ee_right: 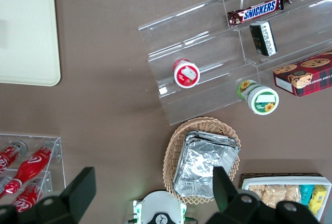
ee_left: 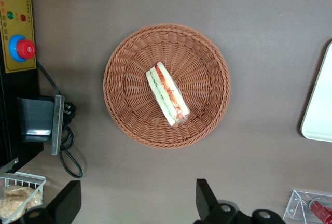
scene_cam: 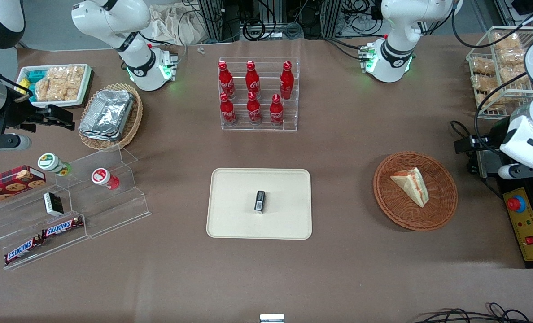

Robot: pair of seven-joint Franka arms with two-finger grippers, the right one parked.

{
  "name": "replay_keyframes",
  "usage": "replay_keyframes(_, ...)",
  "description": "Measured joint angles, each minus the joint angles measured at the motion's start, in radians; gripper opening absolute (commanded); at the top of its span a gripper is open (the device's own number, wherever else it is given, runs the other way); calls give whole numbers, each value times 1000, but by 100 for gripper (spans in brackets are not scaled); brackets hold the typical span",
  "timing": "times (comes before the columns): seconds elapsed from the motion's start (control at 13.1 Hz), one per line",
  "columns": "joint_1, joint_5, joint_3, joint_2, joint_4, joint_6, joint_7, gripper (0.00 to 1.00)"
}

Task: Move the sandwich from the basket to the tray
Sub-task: 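Move the left gripper over the wrapped sandwich in the wicker basket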

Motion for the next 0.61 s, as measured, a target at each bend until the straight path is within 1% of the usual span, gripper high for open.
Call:
replay_keyframes(0.38, 0, 0, 0, 3, 11, -12, 0, 99)
replay_keyframes(0.61, -1, 1, 1, 18, 7, -37, 32, 99)
